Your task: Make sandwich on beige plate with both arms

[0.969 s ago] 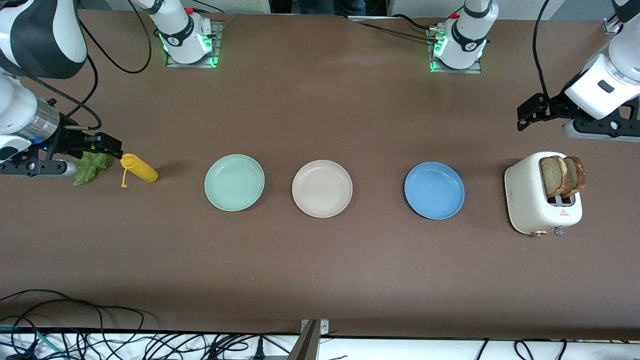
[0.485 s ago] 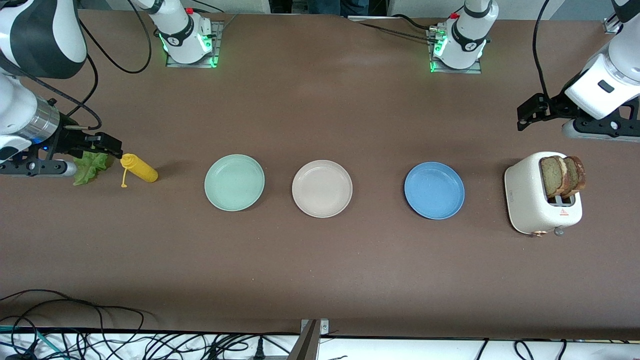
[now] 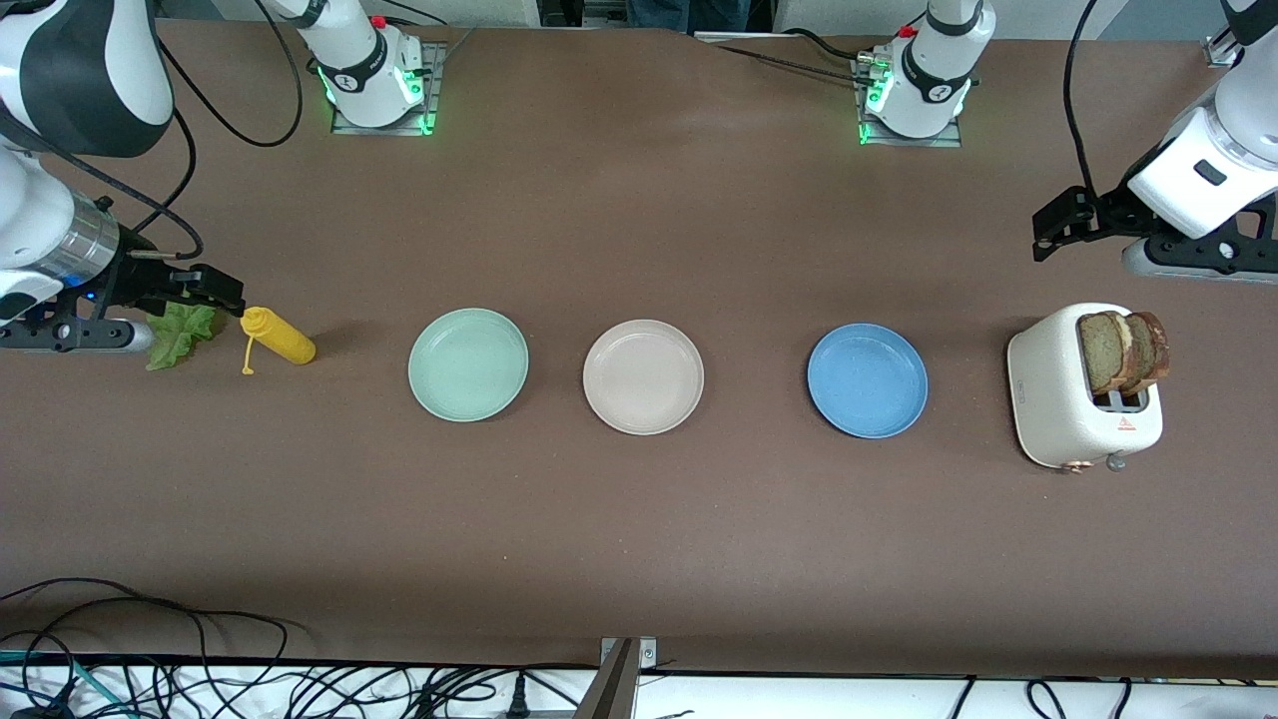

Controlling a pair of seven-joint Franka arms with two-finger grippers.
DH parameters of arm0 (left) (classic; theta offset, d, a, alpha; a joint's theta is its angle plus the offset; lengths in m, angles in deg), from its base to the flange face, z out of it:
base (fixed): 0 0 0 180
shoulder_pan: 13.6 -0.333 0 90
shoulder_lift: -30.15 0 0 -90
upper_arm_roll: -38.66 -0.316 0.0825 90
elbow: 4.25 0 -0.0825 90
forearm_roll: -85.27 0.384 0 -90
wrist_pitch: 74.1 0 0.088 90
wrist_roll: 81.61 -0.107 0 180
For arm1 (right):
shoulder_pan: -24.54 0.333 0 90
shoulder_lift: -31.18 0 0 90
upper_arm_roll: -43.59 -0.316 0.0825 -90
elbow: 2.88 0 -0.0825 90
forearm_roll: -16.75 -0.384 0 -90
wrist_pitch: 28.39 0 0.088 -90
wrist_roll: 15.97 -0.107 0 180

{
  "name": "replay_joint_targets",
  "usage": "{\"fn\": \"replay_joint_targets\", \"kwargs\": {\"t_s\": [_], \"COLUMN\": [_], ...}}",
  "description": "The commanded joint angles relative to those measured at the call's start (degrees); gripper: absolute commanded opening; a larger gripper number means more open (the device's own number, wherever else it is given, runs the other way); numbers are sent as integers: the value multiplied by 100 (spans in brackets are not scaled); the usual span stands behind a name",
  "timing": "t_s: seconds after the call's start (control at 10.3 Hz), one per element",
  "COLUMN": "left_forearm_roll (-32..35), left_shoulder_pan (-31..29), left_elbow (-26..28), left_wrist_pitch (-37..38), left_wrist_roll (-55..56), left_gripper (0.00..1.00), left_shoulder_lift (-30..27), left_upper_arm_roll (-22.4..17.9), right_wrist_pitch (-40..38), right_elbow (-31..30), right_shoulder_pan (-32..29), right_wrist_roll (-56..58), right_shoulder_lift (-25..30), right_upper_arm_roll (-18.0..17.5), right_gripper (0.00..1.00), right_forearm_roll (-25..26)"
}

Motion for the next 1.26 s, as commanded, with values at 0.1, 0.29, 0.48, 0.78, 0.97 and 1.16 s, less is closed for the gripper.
{"fn": "replay_joint_targets", "kwargs": {"t_s": [0.1,0.29,0.48,0.78,0.97,1.16], "left_forearm_roll": [-76,-85,-129,-129,-129,-129], "left_shoulder_pan": [3,3,12,3,3,3], "left_elbow": [-174,-174,-174,-174,-183,-244], "left_wrist_pitch": [103,103,103,103,103,103], "left_wrist_roll": [23,15,58,23,23,23], "left_gripper": [100,100,100,100,100,100], "left_shoulder_lift": [72,81,107,125,125,133], "left_upper_arm_roll": [2,2,2,2,2,2], "right_wrist_pitch": [-129,-129,-129,-129,-129,-138], "right_elbow": [149,149,141,141,141,132], "right_shoulder_pan": [16,8,8,8,8,-19], "right_wrist_roll": [-110,-101,-101,-84,-101,-66], "right_shoulder_lift": [-47,-56,-47,-56,-56,-56], "right_upper_arm_roll": [5,5,5,5,5,22], "right_gripper": [100,100,100,100,100,100], "right_forearm_roll": [43,43,35,35,35,26]}}
